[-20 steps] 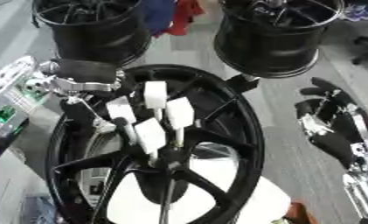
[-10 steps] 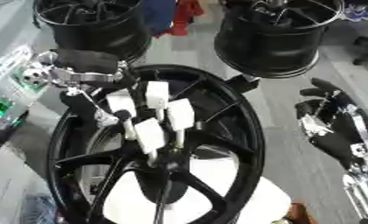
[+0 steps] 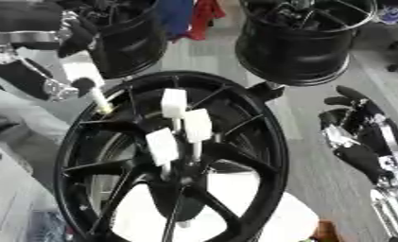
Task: Pull the pin out of the wheel hub.
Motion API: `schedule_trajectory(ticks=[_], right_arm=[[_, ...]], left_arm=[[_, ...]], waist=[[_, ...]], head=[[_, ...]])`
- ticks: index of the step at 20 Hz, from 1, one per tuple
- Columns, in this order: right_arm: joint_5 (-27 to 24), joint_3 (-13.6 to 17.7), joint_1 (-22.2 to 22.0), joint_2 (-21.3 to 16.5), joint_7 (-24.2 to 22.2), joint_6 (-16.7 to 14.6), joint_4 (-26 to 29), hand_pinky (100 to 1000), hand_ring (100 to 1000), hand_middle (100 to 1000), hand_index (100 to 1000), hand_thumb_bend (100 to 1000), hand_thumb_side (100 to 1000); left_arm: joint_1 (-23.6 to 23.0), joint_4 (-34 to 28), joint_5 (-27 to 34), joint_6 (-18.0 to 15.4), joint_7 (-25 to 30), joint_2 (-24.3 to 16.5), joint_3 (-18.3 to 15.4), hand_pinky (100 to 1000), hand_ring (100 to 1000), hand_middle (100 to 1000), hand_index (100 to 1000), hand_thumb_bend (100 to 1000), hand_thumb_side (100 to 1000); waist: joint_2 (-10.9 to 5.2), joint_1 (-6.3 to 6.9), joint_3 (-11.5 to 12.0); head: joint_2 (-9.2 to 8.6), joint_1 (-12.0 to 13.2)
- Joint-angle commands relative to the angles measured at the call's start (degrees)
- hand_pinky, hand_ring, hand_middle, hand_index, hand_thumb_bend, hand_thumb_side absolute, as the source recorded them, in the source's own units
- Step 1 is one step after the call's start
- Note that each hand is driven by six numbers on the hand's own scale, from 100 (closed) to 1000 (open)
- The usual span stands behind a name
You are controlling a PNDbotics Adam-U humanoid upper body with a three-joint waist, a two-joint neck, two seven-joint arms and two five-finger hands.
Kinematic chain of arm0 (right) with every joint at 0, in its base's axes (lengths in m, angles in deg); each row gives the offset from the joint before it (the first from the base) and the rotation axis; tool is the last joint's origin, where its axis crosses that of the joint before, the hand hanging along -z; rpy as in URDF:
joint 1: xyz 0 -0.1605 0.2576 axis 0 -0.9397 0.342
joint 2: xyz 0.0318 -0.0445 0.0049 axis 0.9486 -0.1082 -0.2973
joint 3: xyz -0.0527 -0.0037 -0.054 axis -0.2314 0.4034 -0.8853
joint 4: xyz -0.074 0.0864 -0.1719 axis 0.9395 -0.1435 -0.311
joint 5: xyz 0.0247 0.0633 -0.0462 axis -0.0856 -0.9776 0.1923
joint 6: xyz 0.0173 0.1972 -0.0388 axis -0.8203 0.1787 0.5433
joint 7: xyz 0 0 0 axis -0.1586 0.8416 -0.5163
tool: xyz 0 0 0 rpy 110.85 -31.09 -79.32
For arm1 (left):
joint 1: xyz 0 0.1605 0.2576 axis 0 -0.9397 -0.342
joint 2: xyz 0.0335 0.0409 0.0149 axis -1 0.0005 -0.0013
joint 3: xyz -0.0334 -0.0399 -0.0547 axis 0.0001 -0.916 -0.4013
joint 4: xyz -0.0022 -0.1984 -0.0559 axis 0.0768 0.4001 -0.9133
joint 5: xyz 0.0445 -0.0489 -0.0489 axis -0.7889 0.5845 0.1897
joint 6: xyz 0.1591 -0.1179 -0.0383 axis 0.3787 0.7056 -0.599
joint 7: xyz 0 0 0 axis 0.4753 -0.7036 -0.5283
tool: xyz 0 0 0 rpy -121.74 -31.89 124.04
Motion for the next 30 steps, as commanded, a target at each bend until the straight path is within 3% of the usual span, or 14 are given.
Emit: schedule_trajectory(ticks=[1,6,8,9,11,13,15,22,25,30], right_arm=[[0.59,0.71,0.42,-1.18,0.42,-0.13,0.64,652,650,714,882,188,191],[0.76,0.97,0.71,-1.01,0.7,-0.1,0.77,653,650,714,882,187,192],[0.77,1.03,0.81,-0.93,0.76,-0.08,0.85,653,650,714,882,188,193],[0.77,1.05,0.88,-0.88,0.77,-0.07,0.9,653,650,714,882,188,193],[0.77,1.1,1.0,-0.76,0.79,-0.03,0.98,653,650,714,882,189,193],[0.76,1.22,1.05,-0.66,0.87,0.01,1.07,653,650,714,882,190,193],[0.8,1.39,1.04,-0.67,1.03,0.08,1.15,652,649,714,882,191,193],[0.78,1.42,1.06,-0.47,1.09,0.1,1.12,652,649,714,881,192,192],[0.76,1.47,1.07,-0.38,1.15,0.08,1.12,652,649,713,881,194,192],[0.7,1.47,1.15,-0.08,1.12,0.07,1.08,652,649,713,880,196,191]], left_arm=[[-4.22,-0.05,-2.17,-0.33,-2.18,-5.85,-5.83,375,453,568,700,100,107],[-15.53,6.5,-8.14,2.91,-7.33,-5.58,-11.93,399,468,581,713,100,100],[-18.33,10.45,-11.05,3.71,-8.77,-3.94,-13.34,518,554,669,768,100,100],[-19.37,12.49,-12.25,4.16,-9.59,-2.98,-14.06,592,621,723,803,141,128],[-20.85,15.77,-14.38,4.76,-11.54,-1.42,-15.45,651,697,768,845,358,315],[-22.34,18.45,-16.14,5.04,-13.7,-0.32,-17.03,669,721,784,851,431,380],[-23.5,20.44,-17.47,4.88,-15.45,0.21,-18.38,670,721,782,850,447,395],[-25.63,20.68,-15.48,3.78,-19.22,2.65,-21.53,631,660,746,825,389,420],[-26.24,18.27,-11.02,3.8,-20.46,4.72,-22.88,601,613,715,803,310,424],[-26.4,11.49,-0.12,5.57,-24.44,11.97,-25.93,592,583,693,786,225,432]], waist=[[-0.45,-0.15,0.36],[-0.03,-0.52,0.99],[0.06,-0.73,1.11],[0.12,-0.86,1.11],[0.23,-1.13,1.05],[0.37,-1.42,0.94],[0.51,-1.6,0.92],[0.7,-1.67,1.22],[0.74,-1.82,1.24],[0.77,-2.14,1.6]], head=[[-0.41,-0.42],[-1.16,-1.15],[-1.33,-1.32],[-1.44,-1.4],[-1.59,-1.5],[-1.78,-1.63],[-1.8,-1.66],[-1.72,-1.8],[-1.71,-1.86],[-1.64,-2.23]])
